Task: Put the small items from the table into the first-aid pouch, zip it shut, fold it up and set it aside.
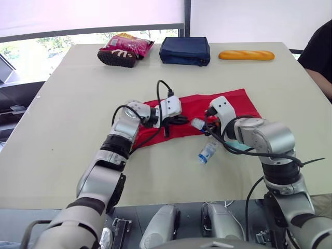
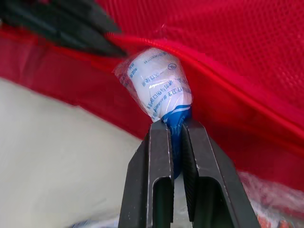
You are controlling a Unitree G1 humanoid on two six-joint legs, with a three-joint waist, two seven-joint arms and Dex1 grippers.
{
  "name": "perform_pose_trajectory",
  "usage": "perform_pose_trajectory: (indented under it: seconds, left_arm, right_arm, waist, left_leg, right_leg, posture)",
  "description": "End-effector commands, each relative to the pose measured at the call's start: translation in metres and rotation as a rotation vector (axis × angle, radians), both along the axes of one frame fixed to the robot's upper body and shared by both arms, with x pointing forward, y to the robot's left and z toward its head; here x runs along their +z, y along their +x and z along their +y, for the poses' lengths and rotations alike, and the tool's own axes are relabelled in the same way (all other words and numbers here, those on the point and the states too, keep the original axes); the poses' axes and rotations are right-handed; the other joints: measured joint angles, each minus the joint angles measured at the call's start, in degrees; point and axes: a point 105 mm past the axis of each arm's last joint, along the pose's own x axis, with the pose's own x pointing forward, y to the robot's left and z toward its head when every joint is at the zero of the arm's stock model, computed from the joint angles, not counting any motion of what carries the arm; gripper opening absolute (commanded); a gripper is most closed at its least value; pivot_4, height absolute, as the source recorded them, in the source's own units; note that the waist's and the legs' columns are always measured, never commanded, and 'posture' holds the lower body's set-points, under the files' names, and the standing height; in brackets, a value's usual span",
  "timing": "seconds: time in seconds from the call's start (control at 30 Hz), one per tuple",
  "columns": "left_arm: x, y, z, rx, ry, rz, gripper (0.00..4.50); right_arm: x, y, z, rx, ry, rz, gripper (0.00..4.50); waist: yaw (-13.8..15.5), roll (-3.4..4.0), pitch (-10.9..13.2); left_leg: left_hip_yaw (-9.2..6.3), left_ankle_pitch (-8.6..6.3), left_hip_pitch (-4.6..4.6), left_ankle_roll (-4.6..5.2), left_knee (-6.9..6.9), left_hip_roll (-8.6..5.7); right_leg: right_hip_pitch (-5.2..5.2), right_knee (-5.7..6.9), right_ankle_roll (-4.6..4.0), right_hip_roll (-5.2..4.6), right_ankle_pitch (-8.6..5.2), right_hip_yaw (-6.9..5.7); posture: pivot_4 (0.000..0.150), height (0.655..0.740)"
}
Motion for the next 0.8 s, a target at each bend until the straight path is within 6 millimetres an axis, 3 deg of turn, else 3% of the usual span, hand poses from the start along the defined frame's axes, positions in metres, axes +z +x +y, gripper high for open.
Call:
perform_pose_trajectory:
  seconds: [0.03, 0.37, 0.8]
  left_arm:
    - [0.009, 0.0, -0.022, -0.033, -0.003, -0.064, 0.0]
    - [0.002, -0.011, -0.063, -0.072, -0.032, -0.063, 0.0]
    - [0.004, -0.013, -0.067, -0.059, -0.053, -0.072, 0.0]
  right_arm:
    - [0.016, 0.006, -0.004, -0.036, 0.032, -0.08, 0.08]
    - [0.017, 0.01, -0.006, -0.133, 0.108, -0.075, 0.08]
    - [0.016, 0.019, 0.026, -0.25, 0.487, 0.102, 0.08]
  waist:
    - [-0.04, 0.0, 0.0]
    - [-0.03, 0.02, -0.01]
    - [-1.3, 0.12, -0.07]
  left_leg:
    - [0.0, 0.0, 0.0, 0.0, 0.0, 0.0]
    - [0.01, 0.0, 0.0, 0.0, -0.02, -0.01]
    - [0.02, 0.01, 0.06, -0.02, -0.11, 0.0]
  right_leg:
    - [0.0, 0.0, 0.0, 0.0, 0.0, 0.01]
    - [0.01, 0.01, 0.0, 0.0, 0.0, 0.01]
    - [-0.03, 0.04, 0.0, 0.02, 0.0, 0.07]
  posture:
    - [0.15, 0.7395]
    - [0.15, 0.7395]
    - [0.15, 0.7395]
